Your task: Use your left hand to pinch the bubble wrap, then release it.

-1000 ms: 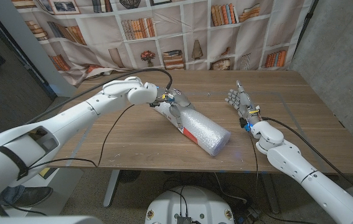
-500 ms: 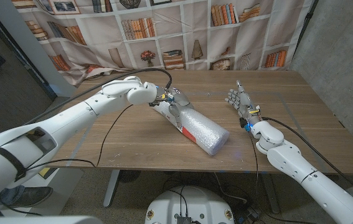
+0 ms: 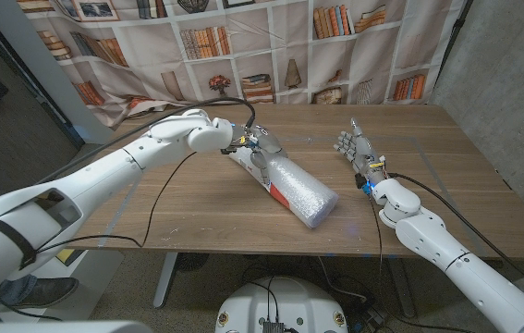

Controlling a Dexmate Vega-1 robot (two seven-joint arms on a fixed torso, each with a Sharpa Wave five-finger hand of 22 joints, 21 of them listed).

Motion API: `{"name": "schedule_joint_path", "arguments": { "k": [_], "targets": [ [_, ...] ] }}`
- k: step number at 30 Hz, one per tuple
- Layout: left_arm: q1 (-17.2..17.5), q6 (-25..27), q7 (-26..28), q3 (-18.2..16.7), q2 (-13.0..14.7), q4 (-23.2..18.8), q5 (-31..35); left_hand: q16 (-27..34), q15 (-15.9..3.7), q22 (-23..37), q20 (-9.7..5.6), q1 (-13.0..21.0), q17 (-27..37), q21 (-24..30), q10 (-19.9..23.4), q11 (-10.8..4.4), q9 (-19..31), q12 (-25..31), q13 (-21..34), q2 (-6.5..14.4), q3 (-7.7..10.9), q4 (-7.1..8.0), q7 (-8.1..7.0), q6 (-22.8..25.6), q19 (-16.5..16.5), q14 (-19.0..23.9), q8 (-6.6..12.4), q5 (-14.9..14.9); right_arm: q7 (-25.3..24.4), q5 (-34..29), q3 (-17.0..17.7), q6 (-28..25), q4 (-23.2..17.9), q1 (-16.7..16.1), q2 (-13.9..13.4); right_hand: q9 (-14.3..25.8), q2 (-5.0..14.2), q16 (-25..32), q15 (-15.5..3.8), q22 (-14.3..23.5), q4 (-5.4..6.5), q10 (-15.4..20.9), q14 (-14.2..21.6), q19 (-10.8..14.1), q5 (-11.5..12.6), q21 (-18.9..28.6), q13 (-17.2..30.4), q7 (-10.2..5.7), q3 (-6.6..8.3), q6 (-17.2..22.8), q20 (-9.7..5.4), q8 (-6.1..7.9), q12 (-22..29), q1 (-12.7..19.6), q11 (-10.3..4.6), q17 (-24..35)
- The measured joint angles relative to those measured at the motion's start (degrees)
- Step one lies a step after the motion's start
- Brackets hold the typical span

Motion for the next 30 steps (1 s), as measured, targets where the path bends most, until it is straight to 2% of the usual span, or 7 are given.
{"name": "schedule_joint_path", "arguments": {
  "k": [18, 24, 30],
  "targets": [
    [0.83, 1.90, -0.64, -2.51, 1.01, -3.12, -2.01, -0.33, -0.02, -0.01, 0.03, -0.02, -0.05, 0.00, 1.04, 0.03, -0.02, -0.49, -0.02, 0.63, 0.23, 0.26, 0.01, 0.61, 0.03, 1.04, -0.12, -0.83, 0.21, 0.00, 0.12, 0.53, 0.23, -0.32, 0.06, 0.30, 0.00, 0.00, -0.01, 0.00, 0.00, 0.00, -0.01, 0.00, 0.00, 0.00, 0.00, 0.00, 0.00, 0.00, 0.00, 0.00, 0.00, 0.00, 0.00, 0.00],
    [1.38, 2.45, -0.48, -3.48, 1.46, -4.13, -2.96, -0.45, -0.14, -0.03, -0.04, -0.02, -0.06, -0.01, 1.69, 0.00, -0.03, -0.49, 0.25, 0.63, 0.23, 0.26, -0.07, 1.30, 1.36, 1.98, -0.13, -1.17, 0.34, 0.05, 0.15, 0.59, 0.26, -0.39, 0.06, 0.30, 0.00, 0.00, -0.01, 0.00, 0.00, 0.00, -0.01, 0.00, 0.00, 0.00, 0.00, 0.00, 0.00, 0.00, 0.00, 0.00, 0.00, 0.00, 0.00, 0.00],
    [1.69, 2.61, -0.25, -4.20, 1.68, -4.65, -4.06, -0.45, -0.49, -0.03, -0.39, 0.00, -0.25, -0.01, 4.01, 0.31, -0.10, -0.54, 0.25, 0.61, 0.34, 0.15, 0.72, 3.18, 3.36, 4.08, -0.18, -1.72, 0.45, 0.08, 0.15, 0.69, 0.28, -0.42, 0.05, 0.29, 0.00, 0.00, -0.02, 0.00, 0.00, 0.01, -0.02, 0.00, 0.00, 0.00, 0.00, 0.00, 0.00, 0.00, 0.00, 0.00, 0.00, 0.00, 0.01, 0.00]
  ]
}}
